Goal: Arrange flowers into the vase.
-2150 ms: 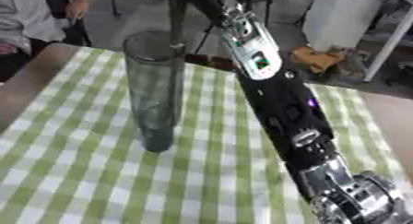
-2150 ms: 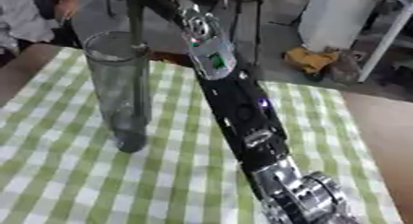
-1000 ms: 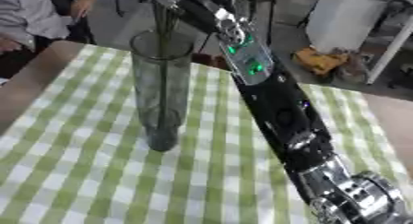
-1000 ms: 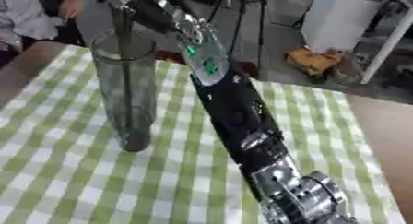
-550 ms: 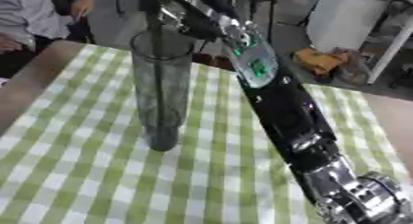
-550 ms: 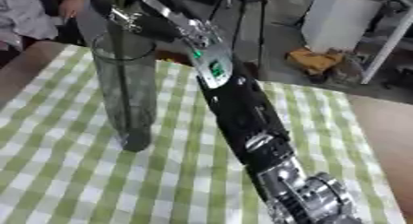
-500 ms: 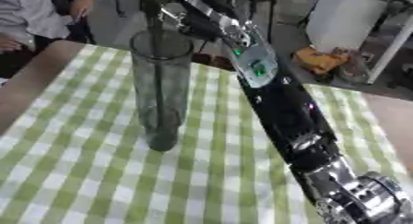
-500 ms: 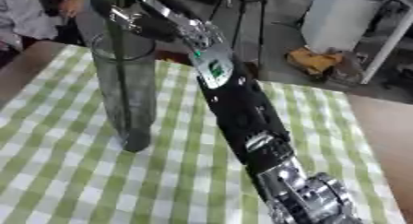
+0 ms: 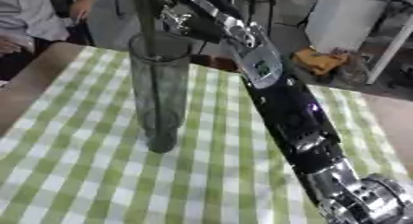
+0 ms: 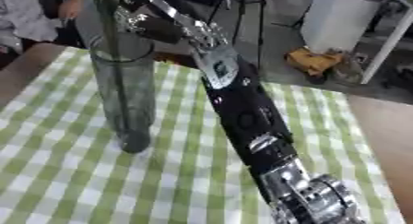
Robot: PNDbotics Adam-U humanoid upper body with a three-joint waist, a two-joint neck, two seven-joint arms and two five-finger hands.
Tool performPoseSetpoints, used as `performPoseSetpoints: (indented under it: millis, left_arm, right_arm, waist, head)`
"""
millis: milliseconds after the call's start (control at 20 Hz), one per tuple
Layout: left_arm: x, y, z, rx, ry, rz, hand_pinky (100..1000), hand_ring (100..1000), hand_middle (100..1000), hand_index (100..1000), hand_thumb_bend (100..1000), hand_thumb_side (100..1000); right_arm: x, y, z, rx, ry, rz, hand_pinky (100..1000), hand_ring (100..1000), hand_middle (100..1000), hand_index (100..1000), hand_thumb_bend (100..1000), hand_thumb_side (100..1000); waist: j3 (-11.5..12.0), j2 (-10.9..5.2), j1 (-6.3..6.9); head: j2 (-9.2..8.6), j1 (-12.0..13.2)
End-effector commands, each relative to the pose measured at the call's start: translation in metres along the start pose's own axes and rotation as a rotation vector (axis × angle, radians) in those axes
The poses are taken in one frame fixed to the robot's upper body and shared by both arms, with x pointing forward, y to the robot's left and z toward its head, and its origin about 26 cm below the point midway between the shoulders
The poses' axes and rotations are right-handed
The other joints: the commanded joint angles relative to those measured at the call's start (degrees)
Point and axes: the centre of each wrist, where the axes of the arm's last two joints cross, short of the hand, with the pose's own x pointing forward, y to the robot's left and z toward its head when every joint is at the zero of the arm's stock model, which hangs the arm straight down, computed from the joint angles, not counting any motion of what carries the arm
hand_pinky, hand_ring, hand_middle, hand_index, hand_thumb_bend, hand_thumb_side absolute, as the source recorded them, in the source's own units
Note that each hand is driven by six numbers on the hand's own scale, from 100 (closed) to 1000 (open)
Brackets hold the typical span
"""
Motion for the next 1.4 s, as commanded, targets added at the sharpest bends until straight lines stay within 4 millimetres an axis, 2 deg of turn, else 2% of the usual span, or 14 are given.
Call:
performPoseSetpoints:
  millis: [50,750,950,1150,1400]
  left_arm:
    - [0.005,0.001,-0.005,-0.006,-0.020,-0.010,508,836,946,955,100,811]
    - [0.005,0.002,-0.004,-0.005,-0.016,-0.014,508,837,947,955,100,810]
    - [0.005,0.002,-0.004,-0.005,-0.015,-0.015,508,836,947,955,100,809]
    - [0.004,0.002,-0.003,-0.005,-0.012,-0.016,509,836,947,956,100,808]
    - [0.004,0.003,-0.003,-0.005,-0.011,-0.017,508,836,947,956,100,805]
  right_arm:
    - [0.004,-0.017,0.000,-0.048,-0.016,0.018,722,666,493,398,198,873]
    - [0.002,-0.019,0.001,-0.022,-0.013,0.029,720,668,482,379,167,848]
    - [0.003,-0.022,0.002,-0.001,-0.014,0.056,725,686,503,420,163,875]
    - [0.003,-0.027,0.005,0.034,-0.004,0.085,739,708,538,518,215,935]
    - [0.003,-0.034,0.009,0.069,0.021,0.120,749,726,566,549,264,977]
  waist:
    - [-0.1,-0.88,0.84]
    - [-0.1,-0.85,0.81]
    - [-0.1,-0.93,0.82]
    - [-0.3,-1.12,0.91]
    - [-0.5,-1.29,1.08]
  head:
    - [-0.79,0.0]
    - [-0.75,0.2]
    - [-0.58,0.3]
    - [-0.51,0.4]
    - [-0.43,0.6]
